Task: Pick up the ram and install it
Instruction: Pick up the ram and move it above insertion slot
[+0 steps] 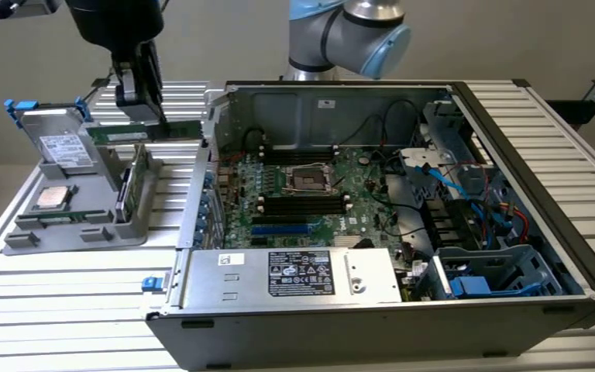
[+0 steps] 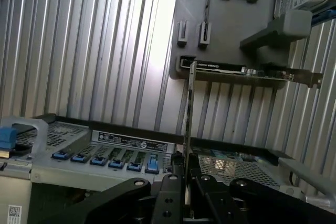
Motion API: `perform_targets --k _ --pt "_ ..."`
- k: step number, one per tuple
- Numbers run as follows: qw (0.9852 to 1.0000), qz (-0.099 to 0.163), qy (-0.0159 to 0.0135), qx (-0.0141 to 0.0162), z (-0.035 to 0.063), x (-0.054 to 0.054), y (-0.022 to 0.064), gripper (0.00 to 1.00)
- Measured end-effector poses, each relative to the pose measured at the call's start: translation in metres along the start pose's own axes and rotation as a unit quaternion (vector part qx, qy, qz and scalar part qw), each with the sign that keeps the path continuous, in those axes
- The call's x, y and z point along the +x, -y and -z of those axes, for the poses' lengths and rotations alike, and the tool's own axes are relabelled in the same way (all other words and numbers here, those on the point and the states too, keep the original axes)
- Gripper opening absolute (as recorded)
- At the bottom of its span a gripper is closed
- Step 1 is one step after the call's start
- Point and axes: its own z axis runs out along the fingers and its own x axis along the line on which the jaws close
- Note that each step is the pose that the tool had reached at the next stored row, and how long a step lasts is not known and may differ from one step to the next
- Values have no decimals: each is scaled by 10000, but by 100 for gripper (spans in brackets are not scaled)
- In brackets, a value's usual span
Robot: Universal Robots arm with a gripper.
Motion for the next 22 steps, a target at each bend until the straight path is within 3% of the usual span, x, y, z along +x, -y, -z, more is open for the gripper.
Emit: perform_targets --k 18,22 --pt "10000 0 79 7 14 187 794 14" --pt "9999 0 113 13 15 222 972 14"
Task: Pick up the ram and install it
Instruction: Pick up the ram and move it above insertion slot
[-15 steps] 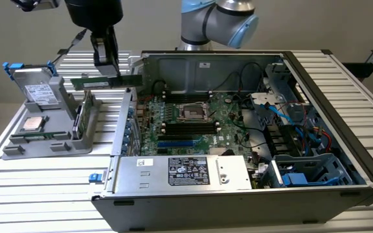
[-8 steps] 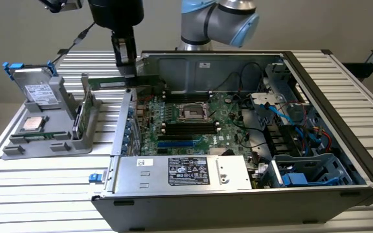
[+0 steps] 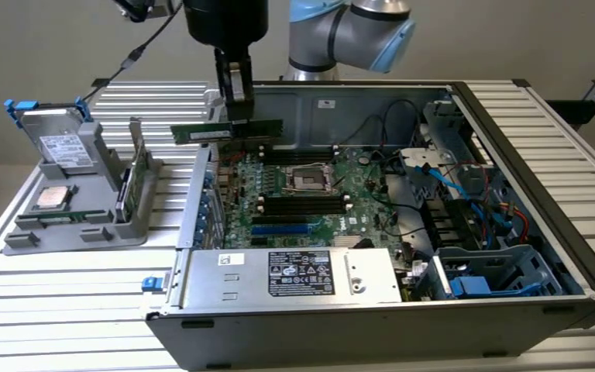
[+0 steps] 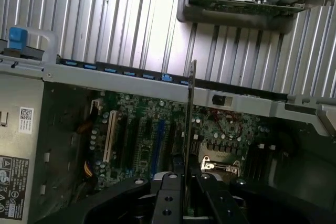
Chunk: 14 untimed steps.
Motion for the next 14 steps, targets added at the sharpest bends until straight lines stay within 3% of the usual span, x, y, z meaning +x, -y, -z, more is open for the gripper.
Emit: perform_targets --k 4,9,11,14 --pt "10000 1 59 10 0 29 179 14" --pt "9998 -1 172 28 -6 56 341 14" --pt "9998 -2 192 32 -9 65 401 14" --pt "9998 -2 199 32 -18 83 518 14"
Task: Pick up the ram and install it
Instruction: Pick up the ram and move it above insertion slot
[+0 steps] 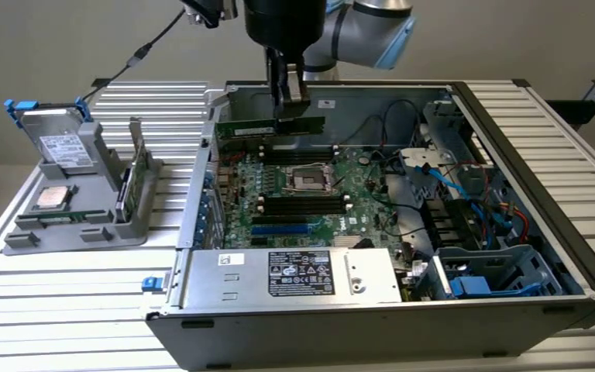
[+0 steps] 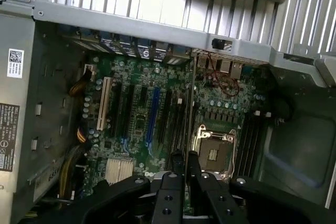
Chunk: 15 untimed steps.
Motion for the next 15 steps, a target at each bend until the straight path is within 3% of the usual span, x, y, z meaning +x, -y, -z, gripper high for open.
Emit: perform_targets --k 9,15 --pt "10000 -12 -6 0 -76 -3 339 14" --pt "10000 -99 -7 8 -167 11 469 14"
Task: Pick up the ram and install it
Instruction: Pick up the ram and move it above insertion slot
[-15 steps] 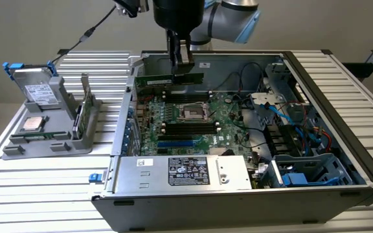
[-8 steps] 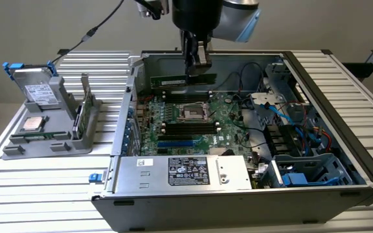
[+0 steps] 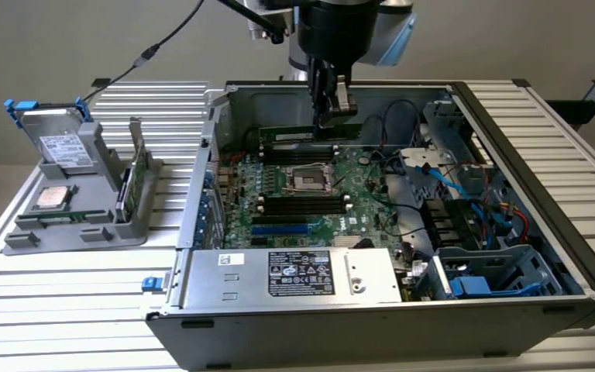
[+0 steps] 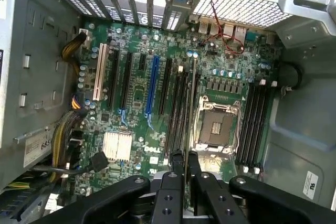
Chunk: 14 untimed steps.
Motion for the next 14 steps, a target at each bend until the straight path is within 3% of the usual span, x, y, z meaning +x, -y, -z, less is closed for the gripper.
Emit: perform_targets --k 7,14 --pt "9999 -167 -1 15 -128 9 74 14" --pt "9998 -180 -1 16 -265 -112 120 14"
